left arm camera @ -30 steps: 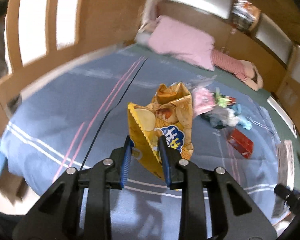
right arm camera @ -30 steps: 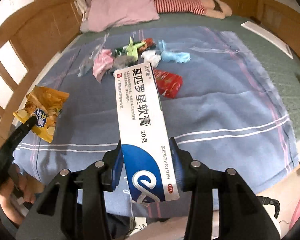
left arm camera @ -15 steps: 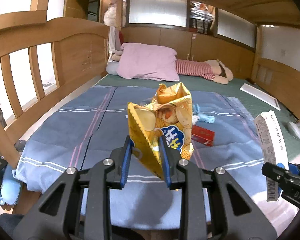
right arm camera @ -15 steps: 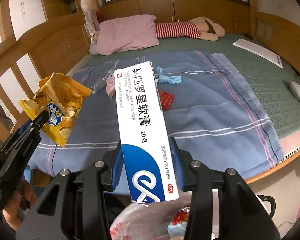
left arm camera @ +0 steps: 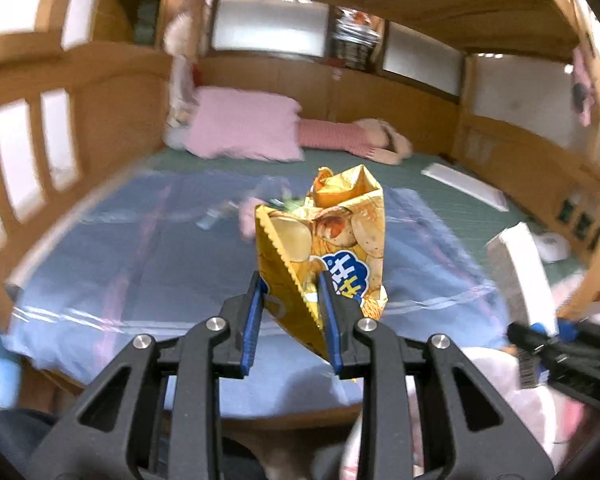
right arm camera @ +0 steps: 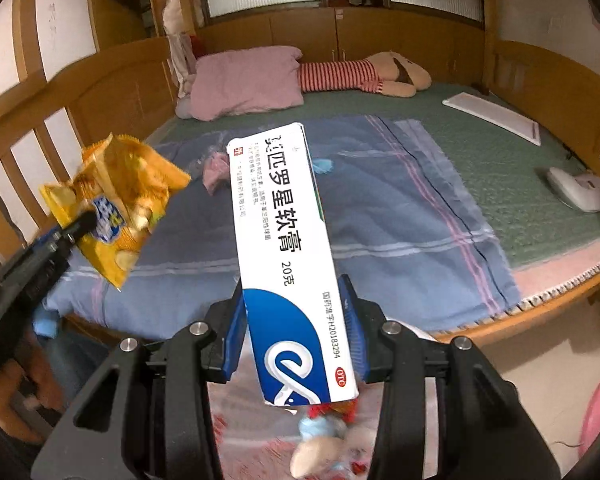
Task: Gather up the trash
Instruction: 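Carry the box and chip bag to the bin and open both grippers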
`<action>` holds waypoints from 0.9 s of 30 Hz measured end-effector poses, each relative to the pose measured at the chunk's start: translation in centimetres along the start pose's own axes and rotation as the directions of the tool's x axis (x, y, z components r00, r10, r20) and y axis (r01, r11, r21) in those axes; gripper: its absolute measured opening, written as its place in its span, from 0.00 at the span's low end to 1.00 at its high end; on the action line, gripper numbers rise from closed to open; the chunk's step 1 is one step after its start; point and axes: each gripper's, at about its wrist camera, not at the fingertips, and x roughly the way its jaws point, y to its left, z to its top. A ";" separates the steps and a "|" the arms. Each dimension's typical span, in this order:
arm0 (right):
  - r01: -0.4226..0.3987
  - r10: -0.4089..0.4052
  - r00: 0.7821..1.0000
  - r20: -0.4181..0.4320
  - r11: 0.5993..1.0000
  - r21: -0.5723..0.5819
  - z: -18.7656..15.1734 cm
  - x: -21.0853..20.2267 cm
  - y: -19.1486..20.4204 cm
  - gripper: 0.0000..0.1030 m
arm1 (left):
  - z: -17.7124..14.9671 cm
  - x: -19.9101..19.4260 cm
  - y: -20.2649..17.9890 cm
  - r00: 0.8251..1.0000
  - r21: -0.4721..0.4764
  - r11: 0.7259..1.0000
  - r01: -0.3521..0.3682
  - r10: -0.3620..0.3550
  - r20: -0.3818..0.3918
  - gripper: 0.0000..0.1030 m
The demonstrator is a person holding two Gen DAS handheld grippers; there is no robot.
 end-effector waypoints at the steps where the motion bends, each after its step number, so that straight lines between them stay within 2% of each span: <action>1: 0.002 -0.002 1.000 -0.016 1.000 0.002 -0.4 0.1 -0.2 0.42 | -0.2 0.1 0.1 0.999 -0.019 0.999 0.025 -0.026 -0.021 0.27; 4: 0.012 -0.011 0.996 -0.090 1.000 0.014 -2.3 1.0 -1.1 0.42 | -0.6 0.3 0.1 0.998 -0.022 0.998 0.050 -0.051 -0.039 0.27; 7: -0.013 0.020 0.985 -0.172 0.999 0.038 -3.9 2.2 -1.6 0.44 | -0.8 0.5 0.2 0.996 -0.034 0.997 0.070 -0.072 -0.057 0.27; 8: -0.031 0.037 0.978 -0.203 0.999 0.032 -4.2 2.6 -1.5 0.48 | -0.9 0.5 0.1 0.995 -0.037 0.996 0.077 -0.079 -0.062 0.27; 9: -0.052 0.056 0.970 -0.236 0.998 0.021 -4.5 3.1 -1.4 0.60 | -1.1 0.6 0.1 0.994 -0.037 0.996 0.087 -0.089 -0.067 0.27; 11: -0.012 0.016 0.980 -0.199 1.000 0.020 -4.3 2.5 -1.7 0.77 | -1.4 0.6 0.0 0.992 -0.035 0.994 0.104 -0.106 -0.075 0.27; 13: 0.027 -0.017 0.990 -0.138 0.997 0.072 -3.5 1.3 -3.0 0.79 | -2.0 0.9 -0.3 0.988 -0.031 0.992 0.122 -0.124 -0.096 0.27; 15: 0.057 -0.046 0.998 -0.052 0.973 0.224 -2.5 -0.7 -5.9 0.80 | -2.6 1.3 -0.8 0.975 -0.018 0.984 0.175 -0.176 -0.133 0.27; 16: 0.054 -0.050 0.998 -0.023 0.961 0.272 -2.3 -1.4 -6.8 0.80 | -3.2 1.5 -1.5 0.957 -0.004 0.971 0.241 -0.238 -0.163 0.28; 18: 0.021 -0.054 0.996 0.075 0.923 0.385 -1.8 -3.6 -9.4 0.80 | -4.4 1.8 -3.0 0.903 0.011 0.926 0.376 -0.364 -0.226 0.30; 19: 0.015 -0.058 0.994 0.096 0.917 0.400 -1.6 -4.1 -10.0 0.80 | -5.4 2.4 -4.1 0.839 0.002 0.877 0.480 -0.458 -0.295 0.30; 20: 0.013 -0.069 0.990 0.121 0.910 0.414 -1.4 -4.9 -10.6 0.81 | -6.5 3.1 -5.1 0.766 -0.020 0.829 0.559 -0.525 -0.370 0.40; 21: 0.016 -0.076 0.989 0.128 0.908 0.418 -1.2 -5.1 -10.7 0.83 | -7.6 4.0 -6.0 0.712 -0.036 0.803 0.595 -0.547 -0.441 0.53; 22: 0.020 -0.083 0.988 0.131 0.908 0.419 -0.7 -5.3 -10.8 0.84 | -8.3 4.3 -6.3 0.714 -0.026 0.815 0.579 -0.522 -0.467 0.65; 24: 0.014 -0.074 0.989 0.130 0.909 0.416 -0.9 -5.2 -10.6 0.84 | -8.5 4.2 -6.1 0.758 0.007 0.849 0.529 -0.469 -0.453 0.78; 26: 0.015 -0.069 0.991 0.116 0.909 0.416 -0.8 -4.6 -10.4 0.84 | -7.3 3.8 -4.4 0.805 0.000 0.875 0.484 -0.446 -0.392 0.88; 27: 0.014 -0.057 0.994 0.092 0.910 0.414 -0.9 -3.7 -10.1 0.84 | -6.7 3.6 -3.5 0.831 -0.010 0.892 0.452 -0.426 -0.357 0.89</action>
